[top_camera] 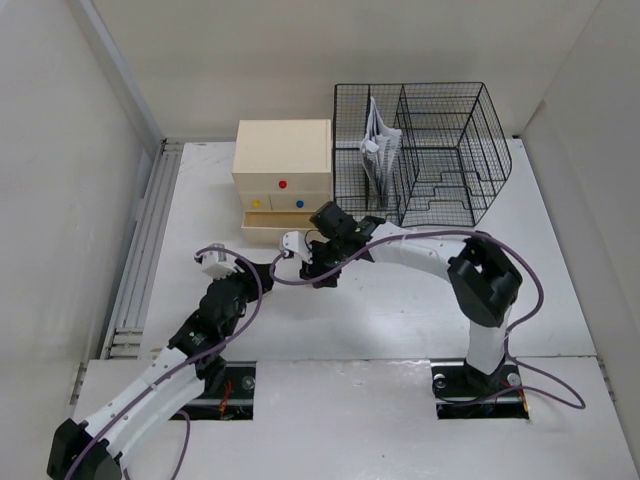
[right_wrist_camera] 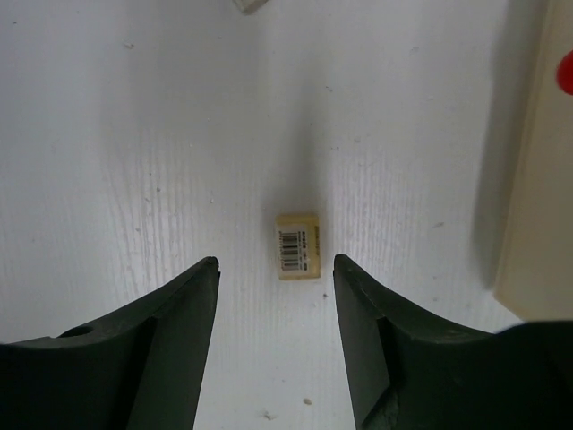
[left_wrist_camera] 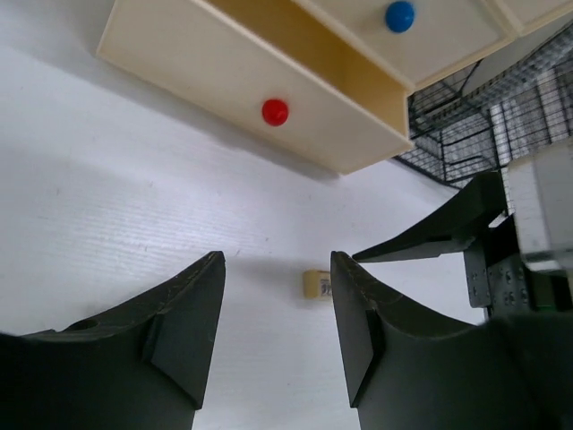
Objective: Organize the desk
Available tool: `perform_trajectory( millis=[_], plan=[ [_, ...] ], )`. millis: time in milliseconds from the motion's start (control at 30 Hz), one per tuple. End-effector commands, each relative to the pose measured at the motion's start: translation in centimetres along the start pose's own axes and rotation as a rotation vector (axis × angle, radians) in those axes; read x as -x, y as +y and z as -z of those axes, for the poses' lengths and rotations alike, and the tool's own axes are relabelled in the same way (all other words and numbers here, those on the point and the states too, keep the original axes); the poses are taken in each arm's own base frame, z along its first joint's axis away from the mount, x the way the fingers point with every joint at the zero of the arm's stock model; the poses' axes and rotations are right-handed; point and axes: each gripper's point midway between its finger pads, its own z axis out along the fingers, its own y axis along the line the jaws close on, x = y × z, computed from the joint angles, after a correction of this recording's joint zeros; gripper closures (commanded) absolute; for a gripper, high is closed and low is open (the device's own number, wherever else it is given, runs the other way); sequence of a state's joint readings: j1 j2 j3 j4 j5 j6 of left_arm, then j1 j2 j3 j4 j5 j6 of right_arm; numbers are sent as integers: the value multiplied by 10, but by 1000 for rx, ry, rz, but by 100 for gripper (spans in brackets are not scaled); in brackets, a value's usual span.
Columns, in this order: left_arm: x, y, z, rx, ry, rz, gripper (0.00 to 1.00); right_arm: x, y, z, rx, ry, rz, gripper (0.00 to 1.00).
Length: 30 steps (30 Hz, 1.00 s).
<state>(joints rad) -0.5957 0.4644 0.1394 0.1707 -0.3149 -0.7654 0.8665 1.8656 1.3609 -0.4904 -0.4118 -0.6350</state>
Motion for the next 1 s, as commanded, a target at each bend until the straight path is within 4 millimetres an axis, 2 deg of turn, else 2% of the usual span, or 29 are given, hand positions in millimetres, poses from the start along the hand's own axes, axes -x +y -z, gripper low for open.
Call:
perform_trajectory(
  millis=[0,100,300,367,433,533,633,667,800,833,900,933,967],
  plan=[
    [-10,6,-1,41,40,36,52,4,-6,-18,-28,-4,-32,40],
    [-20,16,0,77,69,48,52,-7,-3,-27,-7,28,-48,40],
    [-17,16,7,86,76,65,52,-19,-7,-36,-25,65,-56,40],
    [-19,22,9,112,84,67,52,-20,-10,-38,-34,72,-65,40],
    [-19,19,9,100,87,83,52,-17,-13,-41,-37,67,-63,40],
    [-20,18,12,114,107,100,53,-26,-13,-48,-32,92,-72,40],
    [-28,24,13,143,138,112,55,-23,-16,-47,-44,89,-68,40],
    [-25,20,13,137,132,126,56,-27,-15,-50,-39,98,-84,42],
    [-29,24,13,169,153,134,57,-24,-19,-51,-52,95,-90,64],
    [-28,23,14,172,155,132,57,-27,-19,-50,-54,110,-94,76],
    [-25,20,15,165,150,135,57,-29,-17,-49,-49,117,-97,86],
    [-26,22,16,173,156,132,57,-22,-20,-46,-58,103,-91,95],
    [-24,21,18,164,149,136,57,-21,-19,-42,-57,105,-92,99]
  ],
)
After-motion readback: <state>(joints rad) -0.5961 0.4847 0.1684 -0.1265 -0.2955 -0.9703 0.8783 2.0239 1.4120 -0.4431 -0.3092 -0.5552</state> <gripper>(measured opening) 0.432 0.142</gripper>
